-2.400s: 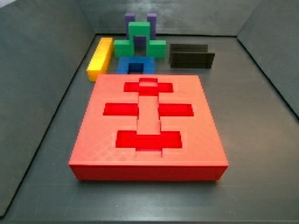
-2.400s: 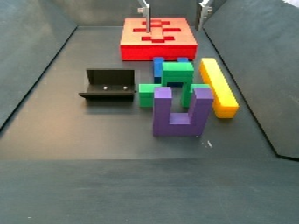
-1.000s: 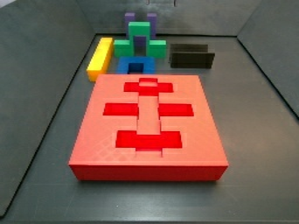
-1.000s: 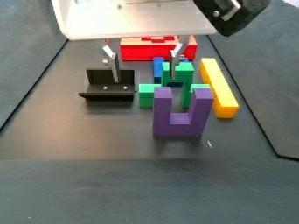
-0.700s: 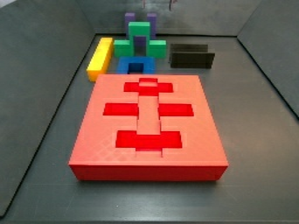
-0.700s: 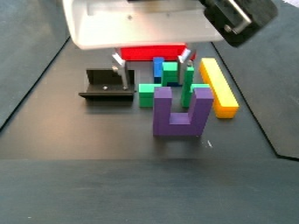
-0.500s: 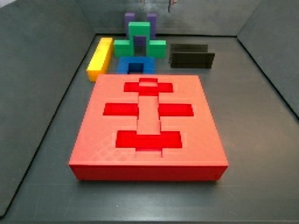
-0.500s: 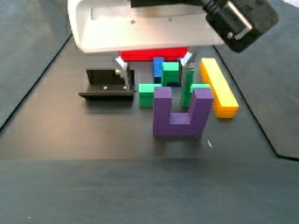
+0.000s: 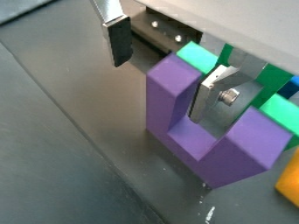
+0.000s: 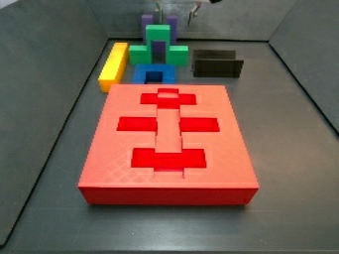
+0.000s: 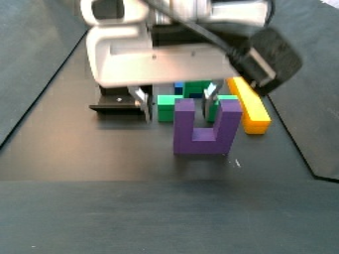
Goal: Pick up the purple object. Move up. Move to above the board. Insert the purple object.
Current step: Pick up the purple object.
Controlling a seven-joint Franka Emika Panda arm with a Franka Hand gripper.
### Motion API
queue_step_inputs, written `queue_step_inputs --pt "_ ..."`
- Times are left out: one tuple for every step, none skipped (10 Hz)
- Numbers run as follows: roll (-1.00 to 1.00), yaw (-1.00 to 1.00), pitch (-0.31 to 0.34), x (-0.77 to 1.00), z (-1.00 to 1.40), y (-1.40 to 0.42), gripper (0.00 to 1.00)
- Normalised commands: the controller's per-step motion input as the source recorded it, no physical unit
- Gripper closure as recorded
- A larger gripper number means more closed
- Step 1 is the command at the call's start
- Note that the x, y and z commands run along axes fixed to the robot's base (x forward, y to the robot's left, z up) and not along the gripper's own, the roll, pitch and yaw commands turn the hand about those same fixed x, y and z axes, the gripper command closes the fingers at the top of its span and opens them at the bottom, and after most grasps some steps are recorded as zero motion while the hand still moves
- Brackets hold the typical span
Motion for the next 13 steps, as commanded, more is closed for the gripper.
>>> queue_step_inputs --pt "0.05 0.00 0.000 -0.03 -0.27 0.00 0.00" --pt "0.00 0.00 0.000 0.00 -0.18 0.00 0.00" --pt "0.00 0.00 0.000 0.00 -0.02 0.00 0.00" --pt "0.00 0.00 0.000 0.00 -0.05 0.00 0.00" --pt "0.02 0.00 0.000 0.00 0.00 0.00 0.00" --pt "0.00 0.00 0.000 0.00 0.00 0.00 0.00" --pt "0.00 0.00 0.000 0.00 0.00 0.00 1.00" --pt "0.00 0.00 0.000 0.00 0.00 0.00 1.00" --pt "0.00 0.00 0.000 0.00 0.00 0.00 1.00" --pt "0.00 0.00 0.000 0.00 0.00 0.00 1.00" --pt "0.00 0.00 0.000 0.00 0.00 0.00 1.00" --pt "0.00 0.00 0.000 0.00 0.00 0.00 1.00" --pt "0.00 0.00 0.000 0.00 0.00 0.00 1.00"
